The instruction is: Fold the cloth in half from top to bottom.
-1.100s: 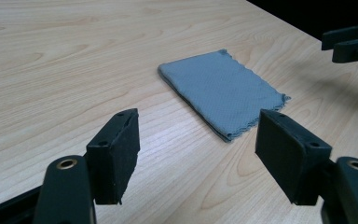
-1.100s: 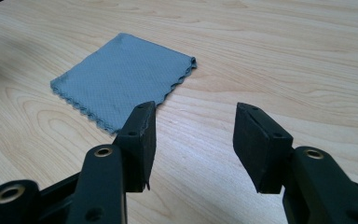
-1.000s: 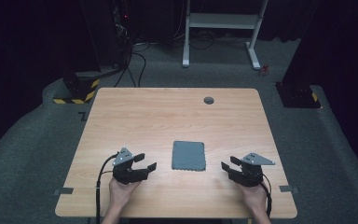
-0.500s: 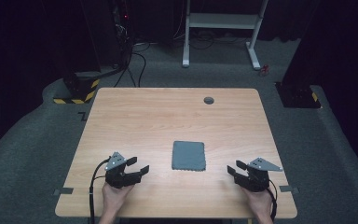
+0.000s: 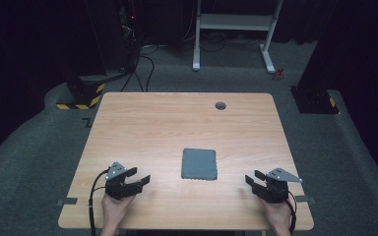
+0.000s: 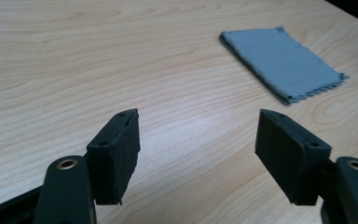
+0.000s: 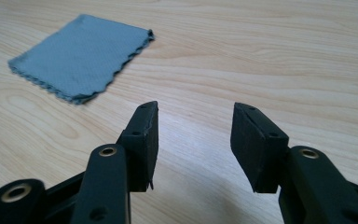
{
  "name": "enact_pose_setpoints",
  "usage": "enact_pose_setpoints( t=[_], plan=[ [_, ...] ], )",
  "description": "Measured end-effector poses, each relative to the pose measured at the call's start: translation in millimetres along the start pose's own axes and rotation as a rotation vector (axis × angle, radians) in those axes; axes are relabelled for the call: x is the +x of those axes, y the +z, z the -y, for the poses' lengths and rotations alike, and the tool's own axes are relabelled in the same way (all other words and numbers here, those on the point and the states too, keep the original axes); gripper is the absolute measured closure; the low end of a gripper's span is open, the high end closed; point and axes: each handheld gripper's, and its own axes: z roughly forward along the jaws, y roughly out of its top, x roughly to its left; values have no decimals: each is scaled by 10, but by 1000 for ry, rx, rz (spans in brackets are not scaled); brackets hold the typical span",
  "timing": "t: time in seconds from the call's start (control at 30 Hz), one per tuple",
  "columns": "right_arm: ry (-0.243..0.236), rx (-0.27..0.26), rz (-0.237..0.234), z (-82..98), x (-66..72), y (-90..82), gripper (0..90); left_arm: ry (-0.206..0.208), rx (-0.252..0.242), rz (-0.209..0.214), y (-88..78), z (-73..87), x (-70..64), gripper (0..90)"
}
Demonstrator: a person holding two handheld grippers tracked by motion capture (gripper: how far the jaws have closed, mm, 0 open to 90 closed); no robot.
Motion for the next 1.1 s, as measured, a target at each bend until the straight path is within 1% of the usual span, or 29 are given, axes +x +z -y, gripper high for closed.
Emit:
enact_pose_setpoints(
  t=[0.03, 0.1, 0.2, 0.3, 0.33, 0.37, 0.47, 0.53, 0.57, 0.67, 0.7, 0.77, 0.83, 0.87, 0.97, 1.1],
  plan=[
    [-4, 4, 8, 10, -14, 1, 521, -2, 4, -8, 8, 1, 9, 310],
    [9, 11, 18, 28, -34, 6, 522, -4, 13, -25, 19, 2, 31, 310],
    [6, 22, 32, 50, -68, 22, 522, -9, 22, -47, 37, 4, 56, 310],
    [-8, 38, 51, 63, -89, 36, 523, 5, 35, -89, 62, 0, 73, 311],
    [-3, 44, 59, 68, -92, 40, 523, 0, 38, -93, 68, -1, 75, 311],
    [-6, 47, 65, 72, -101, 45, 523, 4, 44, -101, 76, -5, 87, 311],
    [4, 61, 79, 86, -138, 55, 522, 8, 54, -130, 98, -13, 110, 311],
    [-6, 69, 91, 86, -165, 58, 522, 2, 64, -138, 109, -13, 130, 311],
    [2, 75, 96, 85, -168, 56, 522, 3, 66, -142, 114, -12, 139, 311],
    [-2, 84, 111, 83, -189, 53, 522, 2, 76, -157, 126, -7, 161, 312],
    [-1, 88, 114, 84, -198, 54, 522, 6, 76, -166, 129, -8, 167, 312],
    [2, 94, 122, 84, -215, 59, 521, 5, 76, -171, 130, -10, 180, 312],
    [-8, 97, 131, 79, -238, 64, 520, 4, 75, -178, 128, -14, 194, 312],
    [-1, 102, 134, 77, -240, 64, 520, 5, 77, -181, 129, -16, 199, 312],
    [-7, 110, 146, 74, -264, 71, 517, 15, 90, -194, 139, -22, 207, 311],
    [1, 127, 153, 70, -285, 82, 508, 22, 102, -206, 153, -12, 224, 311]
  ],
)
